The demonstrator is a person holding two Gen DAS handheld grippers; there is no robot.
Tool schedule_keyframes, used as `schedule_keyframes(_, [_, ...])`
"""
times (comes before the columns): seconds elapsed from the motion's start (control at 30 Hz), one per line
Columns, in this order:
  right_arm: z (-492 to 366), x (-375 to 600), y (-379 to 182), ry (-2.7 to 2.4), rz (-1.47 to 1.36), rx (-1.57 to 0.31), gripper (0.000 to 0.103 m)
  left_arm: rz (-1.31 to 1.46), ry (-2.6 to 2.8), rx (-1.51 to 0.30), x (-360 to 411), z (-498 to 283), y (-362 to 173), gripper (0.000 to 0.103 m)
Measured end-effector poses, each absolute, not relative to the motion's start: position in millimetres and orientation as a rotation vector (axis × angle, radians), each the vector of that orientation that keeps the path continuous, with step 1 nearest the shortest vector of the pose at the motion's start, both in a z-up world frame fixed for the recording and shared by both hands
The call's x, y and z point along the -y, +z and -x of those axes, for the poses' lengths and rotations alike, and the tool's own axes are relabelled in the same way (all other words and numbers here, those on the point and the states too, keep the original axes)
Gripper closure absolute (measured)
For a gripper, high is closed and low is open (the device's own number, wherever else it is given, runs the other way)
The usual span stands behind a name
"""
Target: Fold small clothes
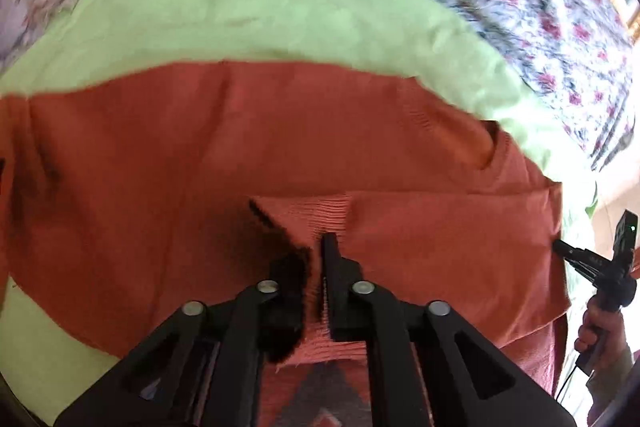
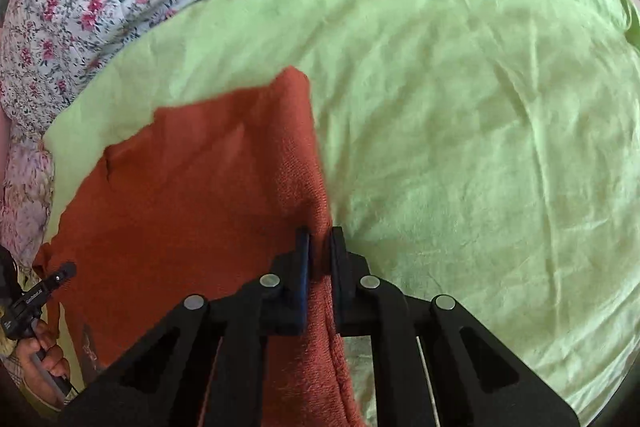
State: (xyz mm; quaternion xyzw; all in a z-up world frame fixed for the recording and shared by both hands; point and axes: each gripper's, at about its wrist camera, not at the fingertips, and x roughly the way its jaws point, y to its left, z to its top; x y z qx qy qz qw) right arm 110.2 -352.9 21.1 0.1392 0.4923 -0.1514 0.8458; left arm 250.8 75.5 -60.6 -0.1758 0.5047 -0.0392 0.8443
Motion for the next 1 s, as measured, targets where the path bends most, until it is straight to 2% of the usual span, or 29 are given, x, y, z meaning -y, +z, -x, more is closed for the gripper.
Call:
schedule_keyframes(0.13, [-106,351,37,-0.324,-0.349,-1.015,0.082,0.371,-0.071,-1.031,-94,-234,-46,0.089])
schedule_keyframes(0.2, [-100,343,49,-0.299,-0.360,-0.983,0.065,0.392,-0.057,-1.031,-106,-224,-42,0.089])
schedule_keyframes(0.27, [-92,331,59,-0.274,-0.354,-0.962,0.061,0.418,-0.041,-1.020,-118,-211,-37,0.086])
schedule_keyframes(0.3, [-87,323,63,-0.243,-0.359,-0.950,0.060,0.431,-0.037,-1.014,-123,-203,-35,0.083])
schedule_keyframes(0.37, [-79,307,64,-0.194,-0.370,-0.940,0.059,0.479,-0.037,-1.007,-136,-188,-33,0.062])
schedule_keyframes(0.43, [-73,287,60,-0.151,-0.375,-0.954,0.058,0.534,-0.023,-1.005,-151,-171,-34,0.052])
schedule_keyframes(0.6, [-66,241,41,-0.063,-0.372,-1.019,0.058,0.683,0.074,-1.021,-196,-126,-51,0.050])
schedule_keyframes(0.67, [-66,226,33,-0.038,-0.372,-1.044,0.058,0.789,0.110,-0.995,-214,-109,-58,0.043])
schedule_keyframes(0.77, [-64,206,25,-0.015,-0.358,-1.075,0.058,1.015,0.205,-0.906,-251,-76,-73,0.039])
schedule_keyframes(0.9, [-64,182,23,0.016,-0.342,-1.090,0.058,1.249,0.292,-0.800,-288,-54,-93,0.039])
schedule_keyframes(1.0, [-68,169,24,0.037,-0.315,-1.093,0.058,1.286,0.343,-0.762,-304,-54,-97,0.039])
